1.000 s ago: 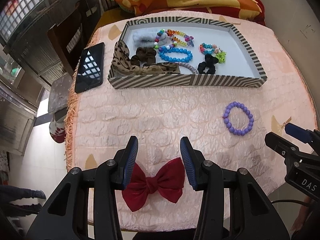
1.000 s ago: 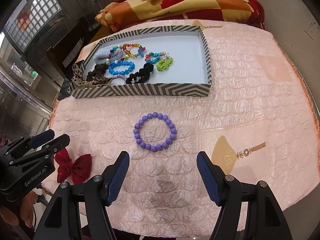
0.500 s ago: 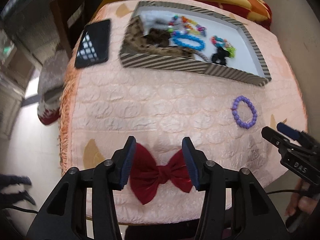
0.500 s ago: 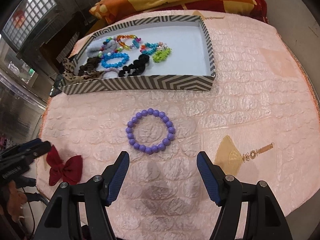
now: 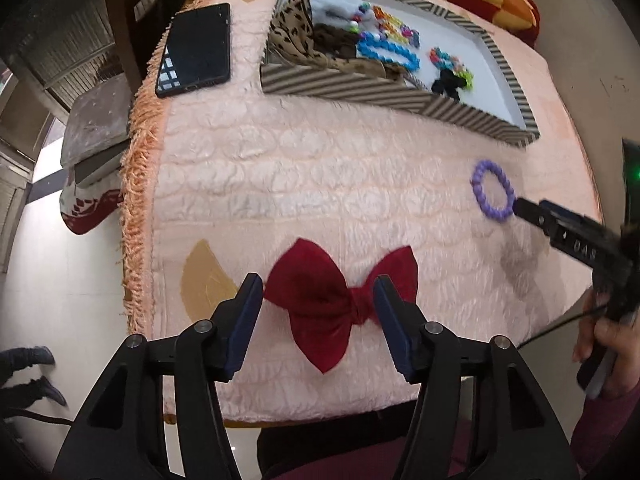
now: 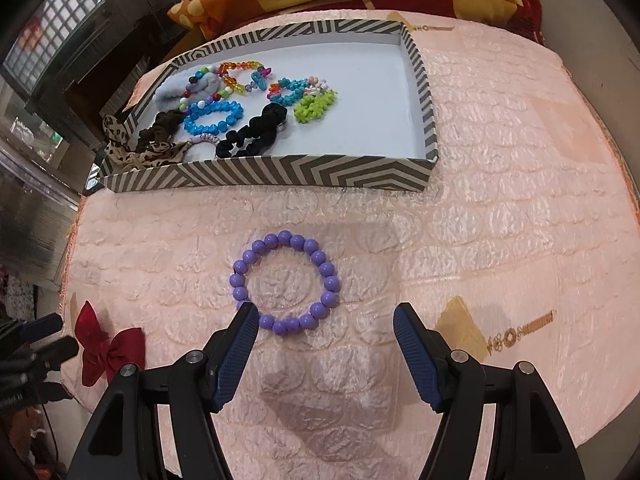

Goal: Organize jewelry
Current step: 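Grasp the red velvet bow with left tool while right grasps the purple beaded bracelet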

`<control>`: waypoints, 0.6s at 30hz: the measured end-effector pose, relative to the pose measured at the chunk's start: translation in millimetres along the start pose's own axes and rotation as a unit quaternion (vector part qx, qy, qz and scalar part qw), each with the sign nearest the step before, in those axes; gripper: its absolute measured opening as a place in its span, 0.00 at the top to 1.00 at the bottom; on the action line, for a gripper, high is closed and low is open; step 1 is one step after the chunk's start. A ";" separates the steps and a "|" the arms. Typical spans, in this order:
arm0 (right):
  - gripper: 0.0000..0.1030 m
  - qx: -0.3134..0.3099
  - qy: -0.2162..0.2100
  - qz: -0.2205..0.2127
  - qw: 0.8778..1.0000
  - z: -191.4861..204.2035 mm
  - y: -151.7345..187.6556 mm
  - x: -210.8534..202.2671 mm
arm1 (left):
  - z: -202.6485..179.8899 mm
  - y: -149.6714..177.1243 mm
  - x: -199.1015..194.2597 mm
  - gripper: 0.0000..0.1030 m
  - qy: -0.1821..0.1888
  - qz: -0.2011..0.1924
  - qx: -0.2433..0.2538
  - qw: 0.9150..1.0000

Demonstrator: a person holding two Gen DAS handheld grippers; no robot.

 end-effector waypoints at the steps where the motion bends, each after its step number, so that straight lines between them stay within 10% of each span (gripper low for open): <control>1: 0.34 0.001 -0.002 0.000 1.000 0.1 0.0 0.1 | -2.8 2.1 -0.9 0.41 -0.004 -0.006 0.015 1.000; 18: 0.35 -0.029 0.029 0.003 0.999 -2.1 -12.9 20.0 | -29.6 32.3 32.3 0.38 -0.033 0.028 0.240 0.970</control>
Point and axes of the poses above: each gripper's, at about its wrist camera, not at the fingertips, and x roughly the way its jaws point, z to its left, y to its underside, the point moved 7 cm from there along x, roughly the way its jaws point, and after that the axes turned 10 degrees about -x, right-handed, at the moved point
